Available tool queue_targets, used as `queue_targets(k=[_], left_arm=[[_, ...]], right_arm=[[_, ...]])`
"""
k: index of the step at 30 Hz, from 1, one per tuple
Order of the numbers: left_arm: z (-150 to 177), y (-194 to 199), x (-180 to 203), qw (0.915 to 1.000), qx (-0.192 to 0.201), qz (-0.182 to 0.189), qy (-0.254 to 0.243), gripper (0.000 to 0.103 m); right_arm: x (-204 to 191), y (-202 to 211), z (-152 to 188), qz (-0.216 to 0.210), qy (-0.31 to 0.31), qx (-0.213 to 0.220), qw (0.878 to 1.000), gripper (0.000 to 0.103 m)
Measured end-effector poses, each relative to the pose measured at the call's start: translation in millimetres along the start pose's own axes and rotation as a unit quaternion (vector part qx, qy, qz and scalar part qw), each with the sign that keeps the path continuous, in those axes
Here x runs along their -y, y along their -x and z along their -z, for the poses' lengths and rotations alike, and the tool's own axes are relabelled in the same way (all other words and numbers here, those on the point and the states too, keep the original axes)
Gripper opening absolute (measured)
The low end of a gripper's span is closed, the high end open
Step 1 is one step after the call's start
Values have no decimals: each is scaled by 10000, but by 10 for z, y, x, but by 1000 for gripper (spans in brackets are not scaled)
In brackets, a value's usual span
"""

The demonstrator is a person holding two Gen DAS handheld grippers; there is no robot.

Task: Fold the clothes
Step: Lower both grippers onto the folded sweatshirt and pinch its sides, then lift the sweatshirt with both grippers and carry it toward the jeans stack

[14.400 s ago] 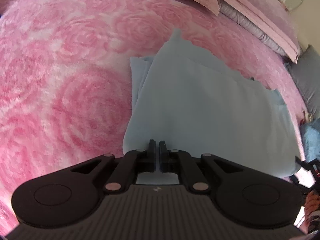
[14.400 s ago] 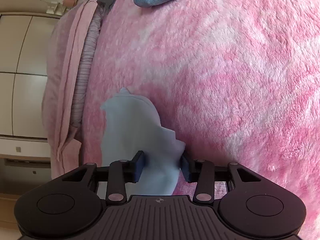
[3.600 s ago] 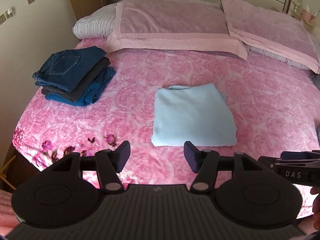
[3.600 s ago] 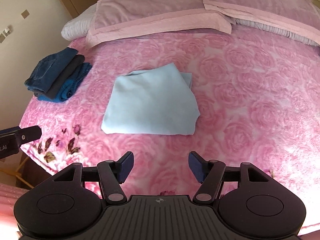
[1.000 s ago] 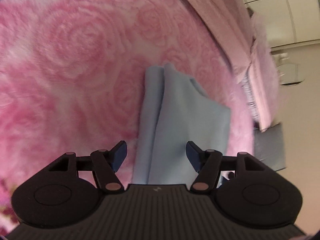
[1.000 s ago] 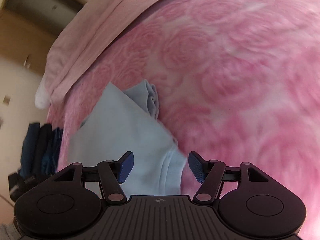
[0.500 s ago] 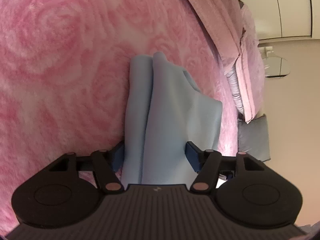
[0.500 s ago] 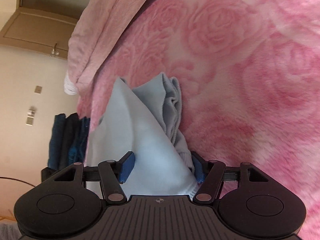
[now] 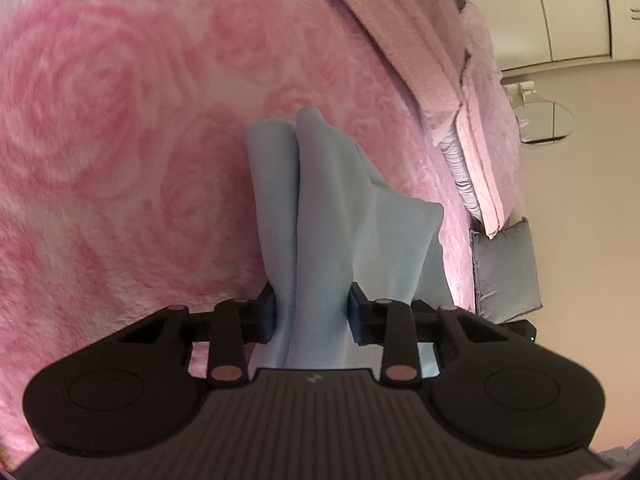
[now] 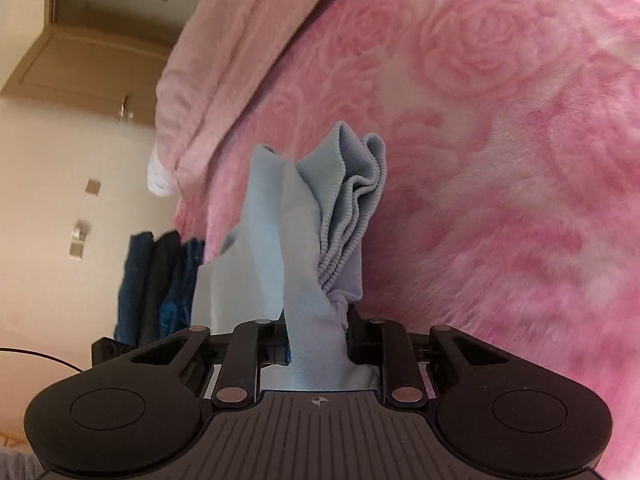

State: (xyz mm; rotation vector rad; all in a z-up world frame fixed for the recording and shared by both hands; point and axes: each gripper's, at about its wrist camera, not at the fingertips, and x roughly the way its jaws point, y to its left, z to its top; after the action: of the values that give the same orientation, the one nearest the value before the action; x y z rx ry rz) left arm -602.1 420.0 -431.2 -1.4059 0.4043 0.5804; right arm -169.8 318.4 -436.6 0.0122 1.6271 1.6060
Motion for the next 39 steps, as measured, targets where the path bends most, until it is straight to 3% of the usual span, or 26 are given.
queue_targets(k=[7,12,18,21,24,29,34,39], left_arm=[[-77,664,203,9995,4,192,-252,28],[-252,1390,224,9981,-30,430,-448,28],[-748,2608,109,9948,26,527,-869,28],[-1085,3262,46,9926,195,415,-1121,28],[-1416,3822,-38,9898,450,252,-1331,28],[-1982,4396,-355,9897,849,131,-1149,28],[-2396,4527,-743,9921,918,82,-850,28],[-2640,4441,-1086,9947,783,59,-660,28]], right_arm=[[-584,187,404,-97,-247,438,9987,21],[-1280,163,807,-137,-305,830,9960,21],[-2405,-227,1325,-324,-440,1385,9889,21],[-2949,-644,1456,-540,-544,1537,9851,21],[-3463,-1174,1419,-690,-589,1554,9837,21],[-4128,-1978,1083,-807,-569,1380,9855,21],[-4505,-2633,791,-649,-502,1077,9908,21],[-4426,-3029,680,-370,-591,809,9943,21]])
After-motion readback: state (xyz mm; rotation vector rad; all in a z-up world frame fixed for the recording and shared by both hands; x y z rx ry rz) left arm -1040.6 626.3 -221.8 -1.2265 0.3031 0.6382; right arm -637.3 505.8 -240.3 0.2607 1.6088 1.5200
